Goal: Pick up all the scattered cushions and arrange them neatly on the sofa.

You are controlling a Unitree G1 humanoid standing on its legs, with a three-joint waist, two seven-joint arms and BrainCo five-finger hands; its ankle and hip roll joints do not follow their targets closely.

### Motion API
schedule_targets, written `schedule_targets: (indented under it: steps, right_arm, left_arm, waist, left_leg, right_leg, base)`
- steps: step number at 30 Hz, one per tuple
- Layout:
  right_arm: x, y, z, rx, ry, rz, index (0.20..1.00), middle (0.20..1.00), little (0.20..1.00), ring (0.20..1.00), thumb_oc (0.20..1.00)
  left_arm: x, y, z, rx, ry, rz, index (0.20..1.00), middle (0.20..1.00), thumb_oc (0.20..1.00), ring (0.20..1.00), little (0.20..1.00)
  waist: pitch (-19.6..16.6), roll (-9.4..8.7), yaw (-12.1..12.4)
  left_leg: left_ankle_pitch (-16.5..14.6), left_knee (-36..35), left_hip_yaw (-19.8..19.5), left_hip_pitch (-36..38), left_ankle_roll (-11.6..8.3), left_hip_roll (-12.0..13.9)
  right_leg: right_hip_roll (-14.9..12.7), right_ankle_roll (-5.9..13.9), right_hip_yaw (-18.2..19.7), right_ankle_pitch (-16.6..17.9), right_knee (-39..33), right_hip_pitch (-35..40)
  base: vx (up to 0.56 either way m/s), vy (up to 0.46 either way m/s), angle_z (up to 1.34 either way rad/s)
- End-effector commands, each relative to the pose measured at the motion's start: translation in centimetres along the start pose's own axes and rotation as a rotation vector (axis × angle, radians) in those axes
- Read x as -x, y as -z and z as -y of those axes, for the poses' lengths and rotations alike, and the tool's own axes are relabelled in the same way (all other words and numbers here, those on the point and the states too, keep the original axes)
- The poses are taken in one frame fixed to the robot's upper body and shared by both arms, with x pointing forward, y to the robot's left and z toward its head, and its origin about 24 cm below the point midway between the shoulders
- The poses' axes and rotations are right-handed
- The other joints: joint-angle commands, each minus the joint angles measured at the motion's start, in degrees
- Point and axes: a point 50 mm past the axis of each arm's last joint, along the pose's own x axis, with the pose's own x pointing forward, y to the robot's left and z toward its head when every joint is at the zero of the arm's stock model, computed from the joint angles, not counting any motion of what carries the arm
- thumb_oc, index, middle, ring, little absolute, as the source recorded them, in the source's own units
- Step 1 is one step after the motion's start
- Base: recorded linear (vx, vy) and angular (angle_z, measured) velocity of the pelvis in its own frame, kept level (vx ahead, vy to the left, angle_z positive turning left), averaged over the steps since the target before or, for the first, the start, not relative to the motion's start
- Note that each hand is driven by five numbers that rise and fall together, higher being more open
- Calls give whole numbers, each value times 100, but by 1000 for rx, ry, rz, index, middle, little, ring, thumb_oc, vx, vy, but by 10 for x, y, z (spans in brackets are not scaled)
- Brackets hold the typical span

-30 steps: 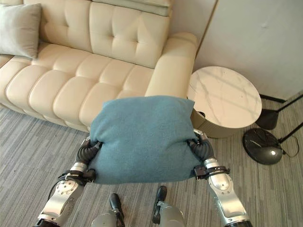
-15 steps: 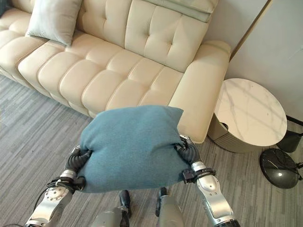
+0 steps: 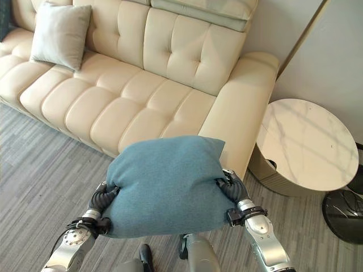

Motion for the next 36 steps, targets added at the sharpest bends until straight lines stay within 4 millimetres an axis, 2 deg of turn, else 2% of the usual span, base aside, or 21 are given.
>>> schedule_targets:
  steps: [1,4,5,8,9,10,11,14,16,18,19,21,22,23,24,25,26,30,32,34,36]
  right_arm:
    - [-11,-40,-12,-23,-59,228,200,200,200,200,200]
    - [-12,-42,-8,-13,-38,235,200,200,200,200,200]
    - [-12,-42,-8,-13,-30,232,200,200,200,200,200]
    - [-11,-37,-6,-22,-11,215,200,200,200,200,200]
    - [-9,-34,-6,-17,-4,200,200,200,200,200,200]
    - [-9,-34,-6,-15,-2,202,200,200,200,200,200]
    - [-9,-34,-6,-15,-2,203,200,200,200,200,200]
    - [-9,-33,-7,-1,-2,199,200,200,200,200,200]
    - [-9,-34,-6,10,6,202,200,200,200,200,200]
    - [-9,-34,-7,18,-4,200,200,200,200,200,200]
    - [-10,-32,-7,17,2,188,200,200,200,200,200]
    - [-10,-31,-10,10,-14,187,200,200,200,200,200]
    - [-11,-33,-13,12,-25,195,200,200,200,200,200]
    - [-14,-35,-17,15,-42,202,200,200,200,200,200]
    - [-16,-38,-20,11,-46,214,200,200,200,200,200]
    - [-17,-40,-26,0,-67,228,200,200,200,200,200]
    - [-17,-40,-27,-3,-73,226,200,200,200,200,200]
    - [-19,-40,-31,-17,-91,226,200,200,200,200,200]
    - [-20,-39,-31,-25,-97,220,200,200,200,200,200]
    - [-19,-35,-31,-25,-100,204,200,200,200,200,200]
    - [-18,-34,-30,-23,-100,201,200,200,200,200,200]
  left_arm:
    - [-8,-50,16,22,97,265,200,200,200,200,200]
    - [-7,-49,14,7,88,260,200,200,200,200,200]
    - [-7,-50,13,2,85,263,200,200,200,200,200]
    - [-3,-49,8,-6,70,256,200,200,200,200,200]
    - [-1,-46,6,4,57,242,200,200,200,200,200]
    - [0,-46,5,14,48,244,200,200,200,200,200]
    - [0,-46,5,14,48,244,200,200,200,200,200]
    - [-1,-46,7,33,33,250,200,200,200,200,200]
    - [-3,-48,7,42,27,258,200,200,200,200,200]
    - [-1,-45,9,34,43,245,200,200,200,200,200]
    - [0,-42,10,20,58,231,200,200,200,200,200]
    - [-1,-42,10,17,64,232,200,200,200,200,200]
    - [-2,-44,7,-12,67,231,200,200,200,200,200]
    - [-4,-46,5,-31,60,239,200,200,200,200,200]
    - [-5,-49,0,-41,44,247,200,200,200,200,200]
    - [-5,-49,-5,-53,23,243,200,200,200,200,200]
    - [-5,-47,-6,-55,16,234,200,200,200,200,200]
    - [-3,-44,-9,-42,-2,224,200,200,200,200,200]
    - [-4,-44,-9,-28,-13,226,200,200,200,200,200]
    - [-4,-44,-6,-18,-1,233,200,200,200,200,200]
    - [-3,-43,-4,-11,4,232,200,200,200,200,200]
  waist:
    - [-268,-98,-104]
    - [-343,-190,-41]
    - [-355,-204,-20]
    - [-367,-230,93]
    - [-381,-209,162]
    - [-373,-202,191]
    - [-382,-197,193]
    - [-394,-158,243]
    - [-372,-125,280]
    - [-394,-42,283]
    - [-445,-54,282]
    - [-495,-89,296]
    - [-532,-138,301]
    - [-499,-173,288]
    - [-495,-175,303]
    - [-467,-145,323]
    - [-460,-163,315]
    - [-462,-130,294]
    - [-416,-111,306]
    - [-419,-101,273]
    - [-424,-109,258]
  left_leg:
    - [-326,158,454,438,140,-295]
    - [-536,-472,400,170,327,-180]
    - [-403,-713,393,80,299,-92]
    - [311,-1513,354,-31,112,243]
    - [673,-1870,131,-138,15,446]
    - [816,-2000,-17,-194,-43,520]
    - [837,-2013,-16,-207,-43,526]
    - [1042,-2301,-379,-455,-185,744]
    - [1102,-2213,-533,-653,-257,784]
    - [968,-2013,-659,-580,-207,719]
    - [808,-1645,-739,-632,-117,519]
    - [661,-1538,-696,-626,-30,416]
    - [448,-1406,-546,-534,154,279]
    - [365,-1397,-410,-427,266,222]
    - [307,-1448,-276,-319,342,192]
    - [260,-1589,-43,-80,431,187]
    - [198,-1666,22,87,466,101]
    - [3,-1910,125,465,547,-115]
    - [-186,-1963,112,693,540,-209]
    - [-149,-2005,136,763,541,-255]
    - [-198,-1972,149,801,543,-298]
  right_leg:
    - [148,588,437,116,-857,115]
    - [76,661,652,-20,-829,252]
    - [68,674,702,-54,-828,317]
    - [90,688,854,-173,-817,545]
    - [122,688,976,-269,-745,641]
    - [135,692,1063,-327,-684,676]
    - [142,688,1064,-309,-692,660]
    - [109,714,1315,-561,-579,813]
    - [77,731,1447,-710,-511,944]
    - [52,777,1632,-798,-461,1075]
    - [-119,830,1775,-799,-423,1204]
    - [-229,899,1857,-819,-361,1228]
    - [-418,1035,1964,-534,37,1035]
    - [-477,1101,2030,-237,442,862]
    - [-507,1130,2010,-106,755,682]
    - [-515,1164,1831,92,1238,234]
    - [-521,1152,1667,96,1178,157]
    - [-303,1069,1038,22,375,-287]
    - [-336,1094,656,54,-27,-424]
    - [-347,1057,412,158,-362,-404]
    - [-297,1057,556,211,-335,-401]
  base:
    - [186,-4,-28]
    - [197,38,-38]
    - [186,60,-28]
    - [224,101,-53]
    - [284,184,-75]
    - [212,144,-75]
    - [152,121,-62]
    - [225,181,-48]
    - [292,251,-33]
    - [392,373,-52]
    - [343,329,-73]
    - [347,354,-45]
    - [390,445,-21]
    - [340,414,-57]
    - [245,351,-101]
    - [257,316,-119]
    - [259,255,-109]
    - [216,97,-65]
    - [201,18,-30]
    - [182,-74,2]
    - [178,-86,7]
